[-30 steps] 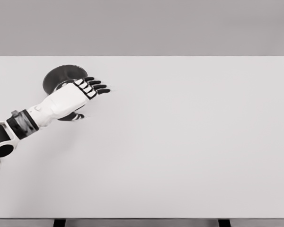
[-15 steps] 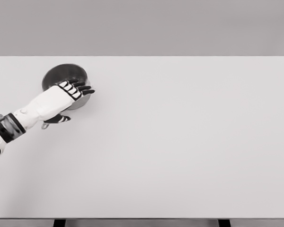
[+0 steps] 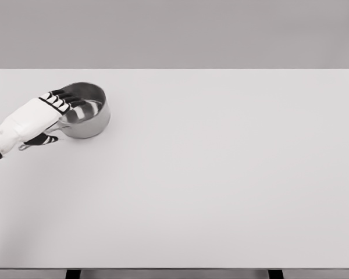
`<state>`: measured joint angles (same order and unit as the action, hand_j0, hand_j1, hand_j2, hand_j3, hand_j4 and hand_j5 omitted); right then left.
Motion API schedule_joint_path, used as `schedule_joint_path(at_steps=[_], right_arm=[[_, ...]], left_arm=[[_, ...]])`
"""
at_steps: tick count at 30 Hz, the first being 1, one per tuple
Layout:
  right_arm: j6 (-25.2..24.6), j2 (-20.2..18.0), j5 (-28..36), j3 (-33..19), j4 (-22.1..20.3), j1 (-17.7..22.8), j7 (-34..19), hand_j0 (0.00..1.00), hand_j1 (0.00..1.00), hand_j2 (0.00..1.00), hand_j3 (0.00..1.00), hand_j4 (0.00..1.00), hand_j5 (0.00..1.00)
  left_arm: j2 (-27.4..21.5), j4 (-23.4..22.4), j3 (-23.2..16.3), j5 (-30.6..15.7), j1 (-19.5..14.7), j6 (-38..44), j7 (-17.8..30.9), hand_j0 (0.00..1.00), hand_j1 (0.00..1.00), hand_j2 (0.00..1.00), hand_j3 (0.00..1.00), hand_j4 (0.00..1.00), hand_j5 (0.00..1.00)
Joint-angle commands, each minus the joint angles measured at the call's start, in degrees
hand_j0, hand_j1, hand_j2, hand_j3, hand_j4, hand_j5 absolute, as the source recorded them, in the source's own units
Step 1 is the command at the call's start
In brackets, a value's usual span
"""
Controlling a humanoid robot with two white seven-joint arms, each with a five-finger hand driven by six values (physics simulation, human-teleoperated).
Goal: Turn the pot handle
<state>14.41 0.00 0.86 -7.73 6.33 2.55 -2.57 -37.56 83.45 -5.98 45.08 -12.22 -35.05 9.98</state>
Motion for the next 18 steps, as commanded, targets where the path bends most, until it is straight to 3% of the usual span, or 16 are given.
schedule_joint_path(at_steps=[1,18], right_arm=[[0.0,0.0,-0.1,0.0,0.0,-0.1,0.0,1.00,1.00,1.00,1.00,1.00,1.00],[0.0,0.0,0.0,0.0,0.0,0.0,-0.1,1.00,1.00,1.00,1.00,1.00,1.00]], left_arm=[[-0.5,-0.7,0.6,-0.3,0.0,0.0,0.0,1.00,1.00,1.00,1.00,1.00,1.00],[-3.1,-6.4,1.9,1.2,-2.5,0.0,0.0,1.00,1.00,1.00,1.00,1.00,1.00]])
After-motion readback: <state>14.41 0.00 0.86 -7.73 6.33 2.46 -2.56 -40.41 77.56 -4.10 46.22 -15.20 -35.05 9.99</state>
